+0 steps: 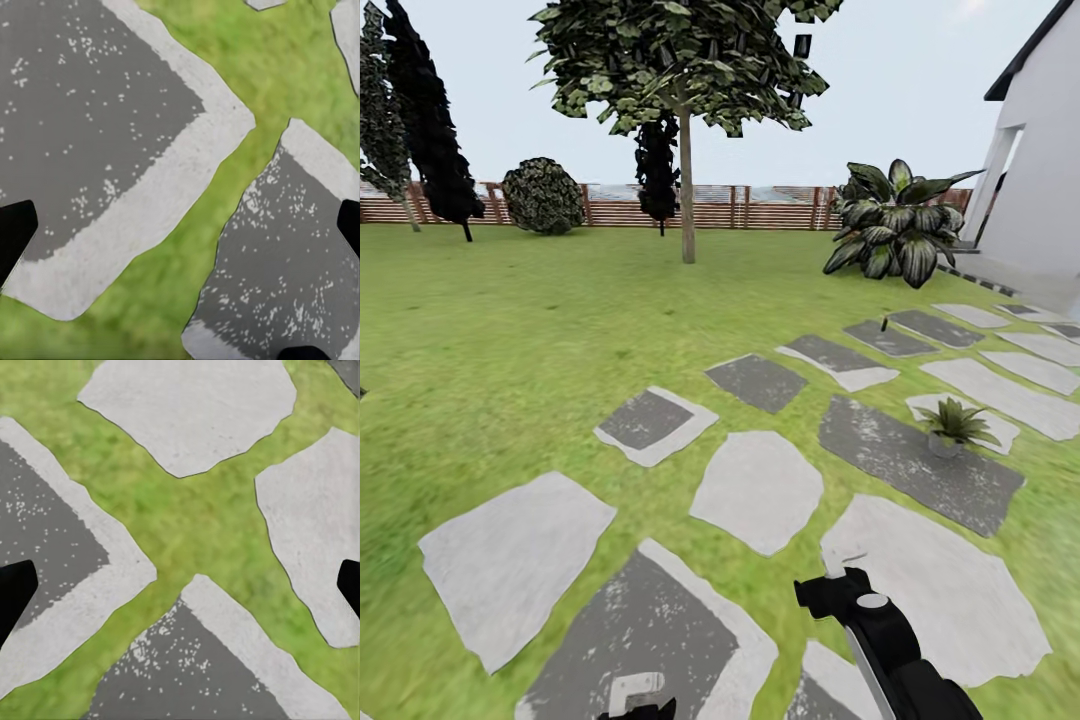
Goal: Pick up the pesticide atomizer in the garden and spray insectifuge to fully cover both potted plants in the garden.
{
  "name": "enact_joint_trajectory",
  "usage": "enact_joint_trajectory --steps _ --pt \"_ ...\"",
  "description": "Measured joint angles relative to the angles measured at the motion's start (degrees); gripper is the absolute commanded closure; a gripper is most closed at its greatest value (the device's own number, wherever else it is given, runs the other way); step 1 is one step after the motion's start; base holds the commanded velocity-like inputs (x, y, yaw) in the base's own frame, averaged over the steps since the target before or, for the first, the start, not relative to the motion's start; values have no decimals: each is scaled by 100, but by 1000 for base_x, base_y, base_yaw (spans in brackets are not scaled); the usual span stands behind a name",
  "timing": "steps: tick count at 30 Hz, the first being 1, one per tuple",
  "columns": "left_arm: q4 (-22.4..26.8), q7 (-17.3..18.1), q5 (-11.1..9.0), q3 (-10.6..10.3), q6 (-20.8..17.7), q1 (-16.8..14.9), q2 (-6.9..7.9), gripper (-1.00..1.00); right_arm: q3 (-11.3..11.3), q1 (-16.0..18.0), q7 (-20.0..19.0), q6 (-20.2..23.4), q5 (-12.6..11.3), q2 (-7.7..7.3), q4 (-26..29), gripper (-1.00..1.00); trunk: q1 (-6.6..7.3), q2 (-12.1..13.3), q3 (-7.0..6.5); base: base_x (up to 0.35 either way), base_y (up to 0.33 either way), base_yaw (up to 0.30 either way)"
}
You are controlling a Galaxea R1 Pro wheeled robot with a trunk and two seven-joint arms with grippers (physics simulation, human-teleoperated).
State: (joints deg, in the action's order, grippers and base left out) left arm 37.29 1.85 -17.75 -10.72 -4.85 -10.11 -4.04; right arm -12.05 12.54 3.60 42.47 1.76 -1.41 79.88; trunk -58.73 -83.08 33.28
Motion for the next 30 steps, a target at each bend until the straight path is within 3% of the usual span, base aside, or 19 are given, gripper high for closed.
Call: enact_joint_trajectory --steps 30 --pt "-2 0 1 0 1 0 0 -100 1 -3 16 3 4 0 -24 -100 0 0 0 320 0 0"
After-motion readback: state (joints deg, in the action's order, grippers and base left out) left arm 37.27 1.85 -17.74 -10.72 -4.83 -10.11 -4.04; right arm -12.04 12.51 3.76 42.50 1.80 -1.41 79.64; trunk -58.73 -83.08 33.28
